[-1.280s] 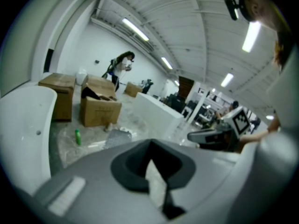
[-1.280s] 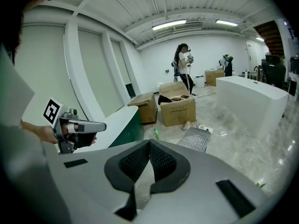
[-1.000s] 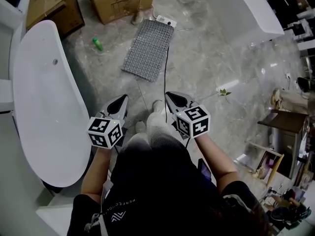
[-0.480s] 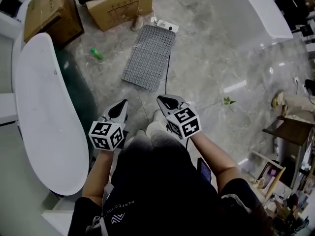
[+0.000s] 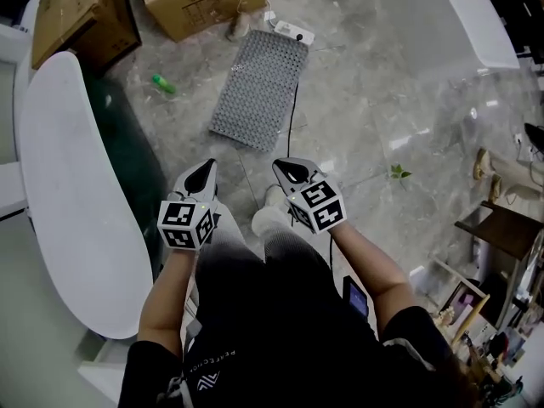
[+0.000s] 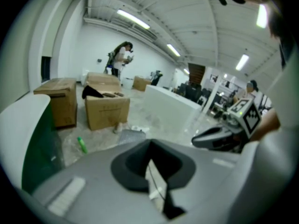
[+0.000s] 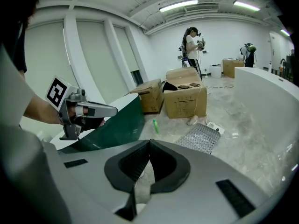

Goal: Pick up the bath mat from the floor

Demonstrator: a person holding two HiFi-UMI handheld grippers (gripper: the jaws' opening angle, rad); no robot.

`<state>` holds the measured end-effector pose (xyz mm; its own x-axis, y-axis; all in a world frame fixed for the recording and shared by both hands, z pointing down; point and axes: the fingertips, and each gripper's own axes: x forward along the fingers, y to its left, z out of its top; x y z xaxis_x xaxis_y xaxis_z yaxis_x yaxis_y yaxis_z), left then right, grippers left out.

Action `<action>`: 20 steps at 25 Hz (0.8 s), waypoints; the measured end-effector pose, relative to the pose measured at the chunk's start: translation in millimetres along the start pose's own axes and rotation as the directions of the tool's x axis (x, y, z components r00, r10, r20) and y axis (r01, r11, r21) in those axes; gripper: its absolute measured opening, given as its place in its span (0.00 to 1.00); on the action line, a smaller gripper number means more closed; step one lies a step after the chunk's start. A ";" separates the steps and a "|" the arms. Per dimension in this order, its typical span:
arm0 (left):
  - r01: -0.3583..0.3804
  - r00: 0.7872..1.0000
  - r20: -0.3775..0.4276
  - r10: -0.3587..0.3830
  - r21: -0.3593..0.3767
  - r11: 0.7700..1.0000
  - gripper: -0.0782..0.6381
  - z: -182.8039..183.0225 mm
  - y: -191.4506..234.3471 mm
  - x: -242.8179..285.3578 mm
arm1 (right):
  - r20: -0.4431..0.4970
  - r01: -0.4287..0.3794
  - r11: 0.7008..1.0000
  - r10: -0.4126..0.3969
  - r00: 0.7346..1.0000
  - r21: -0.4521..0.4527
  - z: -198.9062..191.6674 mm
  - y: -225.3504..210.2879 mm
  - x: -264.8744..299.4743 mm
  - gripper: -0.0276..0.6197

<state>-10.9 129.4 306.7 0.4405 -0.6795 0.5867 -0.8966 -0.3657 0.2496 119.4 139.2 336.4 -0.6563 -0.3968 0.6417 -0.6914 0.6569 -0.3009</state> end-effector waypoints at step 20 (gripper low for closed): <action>0.106 0.965 -0.241 -0.100 0.011 0.994 0.12 -78.0 69.3 110.8 | -0.075 0.102 0.995 -0.100 0.992 0.019 -40.9 -48.3 143.3 0.04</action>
<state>-27.7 78.3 449.0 0.5042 -0.4662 0.7269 -0.8443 -0.4429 0.3016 71.1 76.8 471.7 -0.5592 -0.4117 0.7196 -0.7605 0.6004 -0.2475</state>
